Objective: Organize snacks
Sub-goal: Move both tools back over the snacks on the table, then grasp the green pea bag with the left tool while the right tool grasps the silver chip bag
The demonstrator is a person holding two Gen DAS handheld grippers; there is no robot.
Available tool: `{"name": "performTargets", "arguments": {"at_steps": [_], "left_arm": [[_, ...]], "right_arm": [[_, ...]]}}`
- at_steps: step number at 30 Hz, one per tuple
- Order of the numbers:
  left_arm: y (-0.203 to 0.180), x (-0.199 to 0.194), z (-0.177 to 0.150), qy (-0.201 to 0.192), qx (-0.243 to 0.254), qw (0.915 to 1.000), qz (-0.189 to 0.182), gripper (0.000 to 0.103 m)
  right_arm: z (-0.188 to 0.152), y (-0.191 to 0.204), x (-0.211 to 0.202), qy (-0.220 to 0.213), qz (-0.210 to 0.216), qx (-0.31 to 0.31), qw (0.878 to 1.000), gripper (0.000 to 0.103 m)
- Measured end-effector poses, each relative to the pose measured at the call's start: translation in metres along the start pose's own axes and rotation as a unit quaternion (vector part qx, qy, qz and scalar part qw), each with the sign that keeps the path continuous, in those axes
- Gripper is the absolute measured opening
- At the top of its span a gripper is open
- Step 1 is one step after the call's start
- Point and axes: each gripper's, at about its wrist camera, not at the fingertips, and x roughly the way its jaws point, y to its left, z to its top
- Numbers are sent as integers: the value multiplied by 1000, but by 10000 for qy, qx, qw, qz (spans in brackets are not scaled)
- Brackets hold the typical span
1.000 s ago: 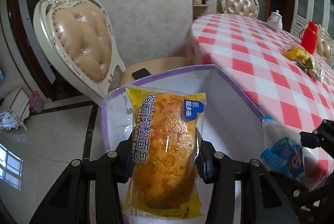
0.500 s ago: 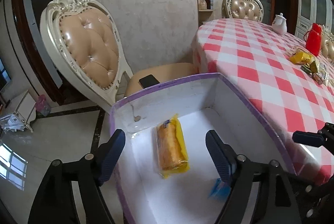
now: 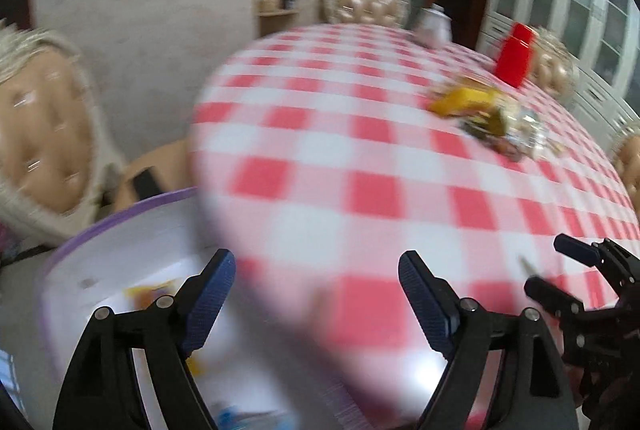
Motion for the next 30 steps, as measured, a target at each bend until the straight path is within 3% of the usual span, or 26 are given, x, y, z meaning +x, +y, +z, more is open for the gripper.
{"name": "performTargets", "arguments": {"at_steps": [5, 11, 16, 23, 24, 25, 26, 30], "left_arm": [[-82, 50, 31, 89, 459, 9972, -576, 85], [-144, 104, 69, 259, 421, 9924, -1125, 85], [-174, 132, 105, 178, 124, 9910, -1323, 85], [-214, 154, 136, -71, 418, 9932, -1087, 83], [-222, 159, 138, -97, 549, 9930, -1041, 81], [-226, 162, 139, -92, 643, 9928, -1006, 72], [-232, 167, 137, -36, 807, 9922, -946, 49], [-220, 152, 125, -242, 956, 9894, -1065, 40]], "right_arm": [[5, -93, -2, 52, -732, 614, 9954, 79], [15, -179, 2, 56, -1064, 1298, 9858, 79], [23, -190, 6, -98, -836, 1370, 9870, 79], [21, -186, 16, -190, -666, 1247, 9898, 79], [21, -186, 15, -231, -644, 1250, 9898, 79], [21, -187, 16, -224, -622, 1259, 9898, 79], [21, -188, 16, -217, -603, 1269, 9898, 79], [20, -190, 15, -251, -556, 1314, 9895, 79]]}}
